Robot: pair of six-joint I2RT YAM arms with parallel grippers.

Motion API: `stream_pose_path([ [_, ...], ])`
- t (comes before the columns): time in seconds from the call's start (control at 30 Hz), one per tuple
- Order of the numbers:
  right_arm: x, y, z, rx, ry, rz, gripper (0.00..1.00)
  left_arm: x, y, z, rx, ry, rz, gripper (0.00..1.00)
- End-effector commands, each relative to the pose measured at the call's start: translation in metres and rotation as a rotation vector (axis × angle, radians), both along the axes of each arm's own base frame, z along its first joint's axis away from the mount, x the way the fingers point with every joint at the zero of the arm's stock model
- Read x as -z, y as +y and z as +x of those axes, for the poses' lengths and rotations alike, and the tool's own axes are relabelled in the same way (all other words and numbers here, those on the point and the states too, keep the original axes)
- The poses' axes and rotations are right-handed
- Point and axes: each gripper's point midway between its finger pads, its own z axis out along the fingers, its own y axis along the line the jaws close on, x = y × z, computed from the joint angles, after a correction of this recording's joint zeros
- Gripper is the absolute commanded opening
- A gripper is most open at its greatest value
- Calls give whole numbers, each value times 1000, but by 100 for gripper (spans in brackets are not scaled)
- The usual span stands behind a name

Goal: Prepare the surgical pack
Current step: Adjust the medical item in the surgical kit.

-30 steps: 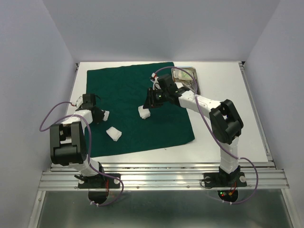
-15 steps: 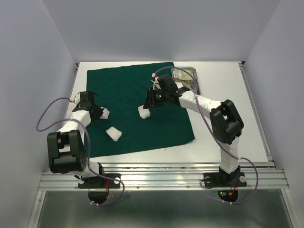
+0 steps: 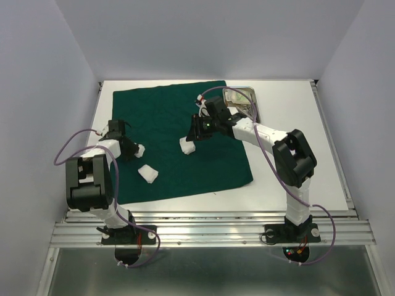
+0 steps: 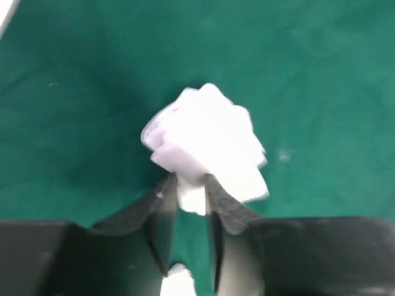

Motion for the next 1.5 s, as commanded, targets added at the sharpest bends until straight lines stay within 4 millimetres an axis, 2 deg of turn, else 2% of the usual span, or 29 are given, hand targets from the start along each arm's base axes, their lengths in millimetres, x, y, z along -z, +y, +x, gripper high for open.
stream_pose_path([
  [0.0, -33, 1, 4, -2, -74, 45, 36, -5, -3, 10, 5, -23, -10, 38],
  [0.1, -33, 0, 4, -3, -75, 42, 36, -5, 1, 8, -14, -17, 7, 61],
  [0.4, -34, 1, 5, -5, -76, 45, 36, -3, 3, 6, -37, -19, 11, 57],
  [0.5, -34, 1, 5, -5, -76, 45, 36, 1, 4, 8, -41, -11, 10, 53],
  [0.6, -34, 1, 4, -5, -74, 44, 36, 2, 4, 12, -44, -9, 6, 42],
  [0.7, -34, 0, 5, 1, -78, 41, 36, -2, 5, 15, -46, -21, 13, 35],
  [0.8, -35, 0, 6, 3, -79, 42, 36, -5, 8, 15, -56, -26, 28, 33],
  [0.9, -35, 1, 6, 0, -80, 43, 36, -10, 9, 16, -59, -40, 34, 24],
  [1.03, -35, 1, 5, 0, -76, 44, 36, -16, 13, 15, -69, -51, 52, 0],
  [1.17, -37, 0, 5, 2, -81, 44, 36, -23, 12, 16, -64, -76, 50, 0],
  [1.47, -39, 0, 6, 4, -85, 48, 36, -62, -3, 23, 27, -208, 16, 0],
])
